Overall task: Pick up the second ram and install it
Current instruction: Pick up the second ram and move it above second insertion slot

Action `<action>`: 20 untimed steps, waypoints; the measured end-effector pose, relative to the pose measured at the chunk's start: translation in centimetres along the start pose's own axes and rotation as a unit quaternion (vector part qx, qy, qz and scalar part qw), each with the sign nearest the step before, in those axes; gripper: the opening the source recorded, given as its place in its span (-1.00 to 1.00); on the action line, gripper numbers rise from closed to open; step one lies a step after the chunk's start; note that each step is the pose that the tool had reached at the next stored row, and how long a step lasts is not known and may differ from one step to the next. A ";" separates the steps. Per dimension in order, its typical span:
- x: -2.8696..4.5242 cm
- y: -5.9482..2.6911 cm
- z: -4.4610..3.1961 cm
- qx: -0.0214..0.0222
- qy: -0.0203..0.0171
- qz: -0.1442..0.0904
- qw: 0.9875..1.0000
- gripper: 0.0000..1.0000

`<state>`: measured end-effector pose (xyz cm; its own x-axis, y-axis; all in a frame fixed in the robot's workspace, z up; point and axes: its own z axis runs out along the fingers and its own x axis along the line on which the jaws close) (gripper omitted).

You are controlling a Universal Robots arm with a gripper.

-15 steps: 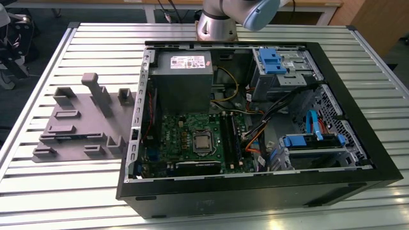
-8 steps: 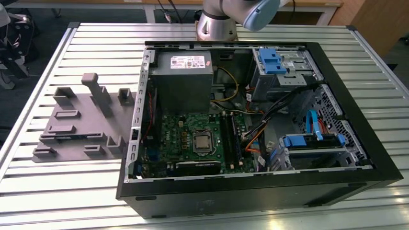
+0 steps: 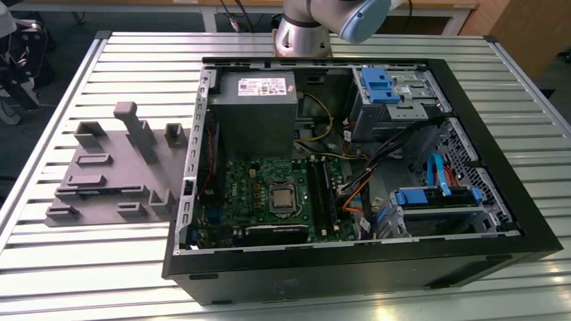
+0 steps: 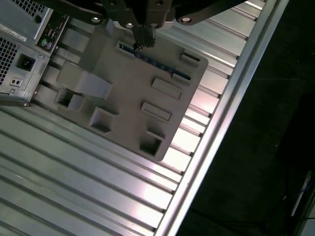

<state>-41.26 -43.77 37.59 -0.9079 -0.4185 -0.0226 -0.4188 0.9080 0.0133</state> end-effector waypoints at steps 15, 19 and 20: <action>0.05 0.02 0.00 -0.002 0.001 -0.076 0.997 -0.79; 0.05 0.01 0.00 -0.002 0.001 -0.087 0.996 -0.79; 0.05 0.02 0.00 -0.002 0.001 -0.089 0.996 -0.79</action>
<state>-41.31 -43.78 37.59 -0.8192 -0.5730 -0.0226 -0.5734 0.8192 0.0133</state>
